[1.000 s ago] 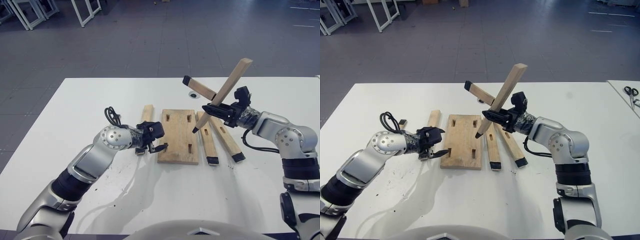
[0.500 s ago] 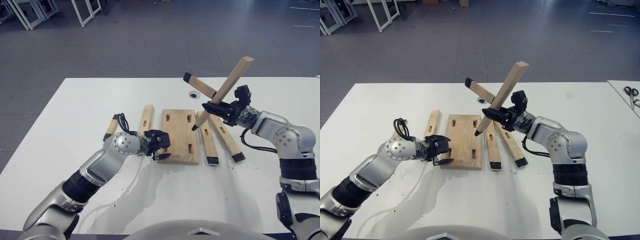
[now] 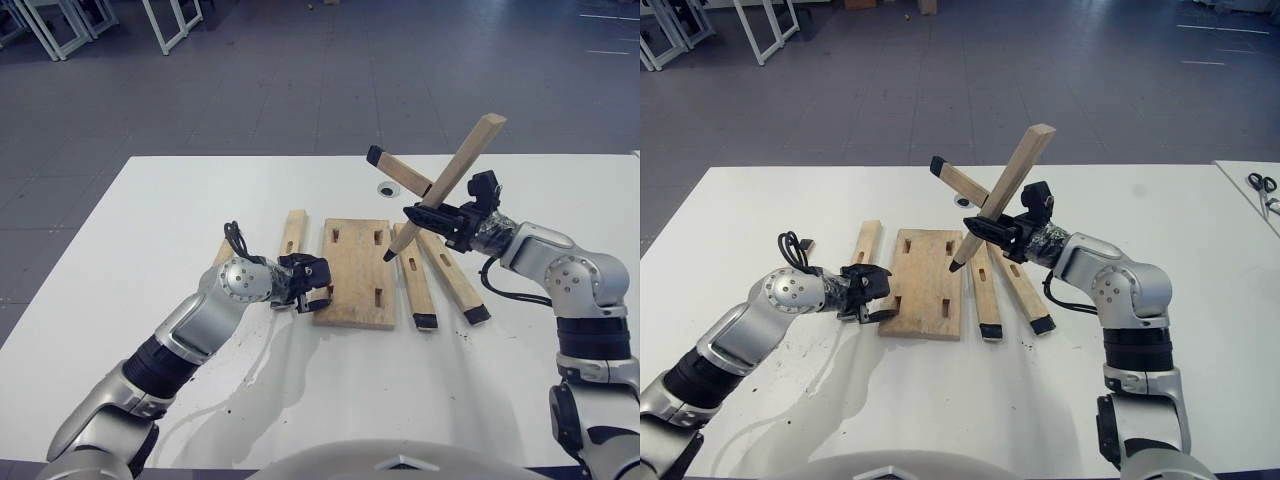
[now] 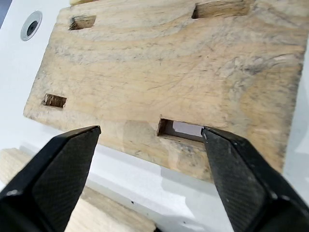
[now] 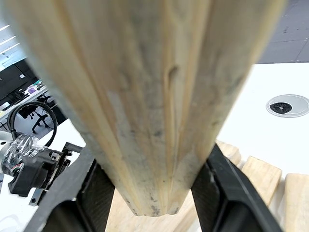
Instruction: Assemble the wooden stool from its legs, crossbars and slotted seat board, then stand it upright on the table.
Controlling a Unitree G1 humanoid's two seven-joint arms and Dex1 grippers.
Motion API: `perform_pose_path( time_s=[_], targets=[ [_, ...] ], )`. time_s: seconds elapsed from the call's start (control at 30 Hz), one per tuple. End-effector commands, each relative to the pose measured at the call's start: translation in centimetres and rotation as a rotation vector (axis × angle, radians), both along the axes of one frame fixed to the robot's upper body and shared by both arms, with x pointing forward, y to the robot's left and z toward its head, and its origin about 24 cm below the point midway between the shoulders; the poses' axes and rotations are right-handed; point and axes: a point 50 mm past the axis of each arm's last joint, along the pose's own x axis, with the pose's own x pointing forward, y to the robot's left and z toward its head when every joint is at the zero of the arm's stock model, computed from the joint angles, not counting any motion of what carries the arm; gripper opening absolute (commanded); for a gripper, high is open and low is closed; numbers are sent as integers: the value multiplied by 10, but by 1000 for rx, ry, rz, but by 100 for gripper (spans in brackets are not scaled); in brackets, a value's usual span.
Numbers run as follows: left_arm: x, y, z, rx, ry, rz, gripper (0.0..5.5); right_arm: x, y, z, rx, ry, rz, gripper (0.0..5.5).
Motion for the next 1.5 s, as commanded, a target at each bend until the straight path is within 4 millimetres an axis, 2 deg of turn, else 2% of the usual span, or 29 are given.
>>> perform_pose_path(
  time_s=[0.03, 0.13, 0.23, 0.33, 0.4, 0.6, 0.67, 0.77, 0.93, 1.07, 1.2, 1.33, 1.5],
  targets=[
    [-35, 30, -33, 177, 215, -86, 390, 5, -3, 10, -18, -44, -10, 203],
    [-51, 55, -38, 258, 265, -169, 390, 0, 1, 11, -7, -42, 47, 203],
    [-51, 67, -39, 278, 259, -185, 390, -10, 13, 13, 34, -38, 159, 203],
    [-42, 61, -35, 219, 212, -141, 390, -22, 21, 7, 53, -21, 208, 203],
    [-43, 54, -35, 181, 207, -125, 390, -36, 21, -1, 63, 15, 213, 203],
    [-50, 53, -36, 126, 208, -22, 390, -76, 6, -3, 75, 66, 136, 203],
    [-53, 53, -37, 114, 209, 10, 390, -84, 3, -7, 69, 89, 111, 203],
    [-58, 53, -38, 115, 217, 18, 390, -85, -1, -18, 43, 123, 79, 203],
    [-52, 53, -34, 127, 198, 9, 390, -76, -4, -43, -15, 155, 33, 203],
    [-51, 52, -33, 119, 197, 9, 390, -77, -8, -56, -69, 152, 28, 203],
    [-54, 54, -34, 117, 205, 27, 390, -82, -9, -53, -111, 118, 65, 203],
    [-55, 55, -36, 109, 207, 49, 390, -95, -3, -45, -72, 114, 93, 203],
    [-56, 56, -38, 105, 208, 69, 390, -102, 2, -38, -42, 115, 84, 203]
  ],
)
